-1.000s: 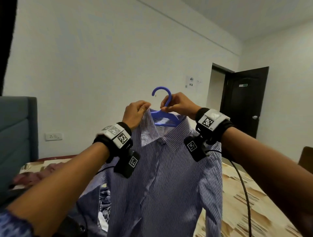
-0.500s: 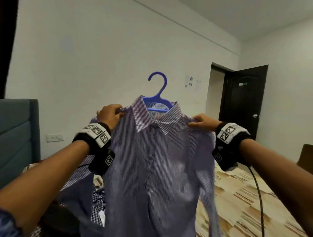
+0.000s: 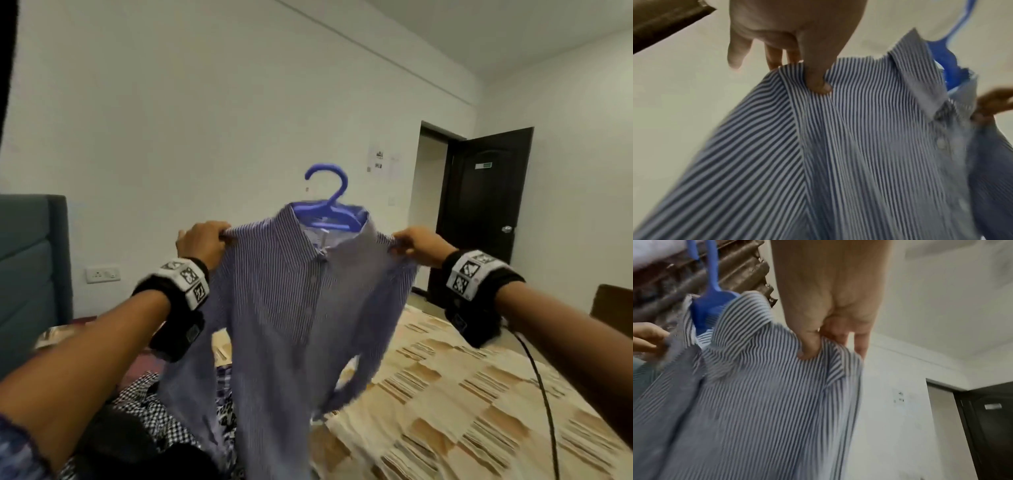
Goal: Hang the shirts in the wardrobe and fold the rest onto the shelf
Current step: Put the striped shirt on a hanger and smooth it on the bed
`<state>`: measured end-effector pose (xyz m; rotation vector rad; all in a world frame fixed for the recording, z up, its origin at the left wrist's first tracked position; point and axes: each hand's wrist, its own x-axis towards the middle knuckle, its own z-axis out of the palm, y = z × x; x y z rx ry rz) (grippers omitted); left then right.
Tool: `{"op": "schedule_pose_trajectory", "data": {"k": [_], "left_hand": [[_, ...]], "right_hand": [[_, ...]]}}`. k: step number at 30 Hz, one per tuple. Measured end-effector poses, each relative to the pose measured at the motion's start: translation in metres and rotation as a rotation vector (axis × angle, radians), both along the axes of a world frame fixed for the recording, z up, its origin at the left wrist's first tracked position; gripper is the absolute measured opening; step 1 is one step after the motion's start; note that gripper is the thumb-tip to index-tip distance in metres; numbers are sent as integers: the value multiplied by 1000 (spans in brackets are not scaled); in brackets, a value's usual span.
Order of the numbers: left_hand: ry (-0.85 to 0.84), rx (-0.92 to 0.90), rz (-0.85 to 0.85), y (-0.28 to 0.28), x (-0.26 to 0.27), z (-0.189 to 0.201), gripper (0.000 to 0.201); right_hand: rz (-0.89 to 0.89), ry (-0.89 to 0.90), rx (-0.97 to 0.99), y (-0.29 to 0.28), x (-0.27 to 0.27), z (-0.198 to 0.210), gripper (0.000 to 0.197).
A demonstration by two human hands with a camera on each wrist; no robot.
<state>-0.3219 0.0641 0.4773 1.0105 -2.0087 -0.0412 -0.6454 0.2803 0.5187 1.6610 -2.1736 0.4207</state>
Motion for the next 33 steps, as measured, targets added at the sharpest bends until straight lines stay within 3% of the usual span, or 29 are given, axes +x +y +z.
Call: {"op": "schedule_pose_trajectory", "data": {"k": [5, 8, 10, 14, 16, 19, 23, 26, 29, 33], "left_hand": [[152, -26, -80, 1, -10, 8, 11], [42, 63, -133, -10, -8, 14, 7], [-52, 115, -251, -10, -1, 19, 26], [125, 102, -455, 5, 17, 32, 43], [170, 112, -466, 4, 24, 33, 47], [169, 155, -432, -1, 20, 17, 36], [183, 137, -159, -4, -10, -31, 46], [86, 66, 28, 15, -49, -74, 51], [-13, 45, -75, 32, -95, -139, 45], [-193, 358, -361, 41, -146, -266, 42]], "right_hand": [[22, -10, -381, 12, 5, -10, 17], [51, -38, -236, 20, 7, -4, 18], [74, -64, -246, 31, 11, 1, 20], [51, -59, -417, 50, 10, 17, 23], [43, -82, -367, 55, 8, 21, 25], [30, -145, -285, 56, 3, 6, 28], [23, -252, -264, 36, -8, -45, 27], [-31, -330, -215, 10, -23, -95, 28], [-104, -374, -102, -16, -50, -152, 30], [-157, -448, 0, -35, -90, -232, 28]]}}
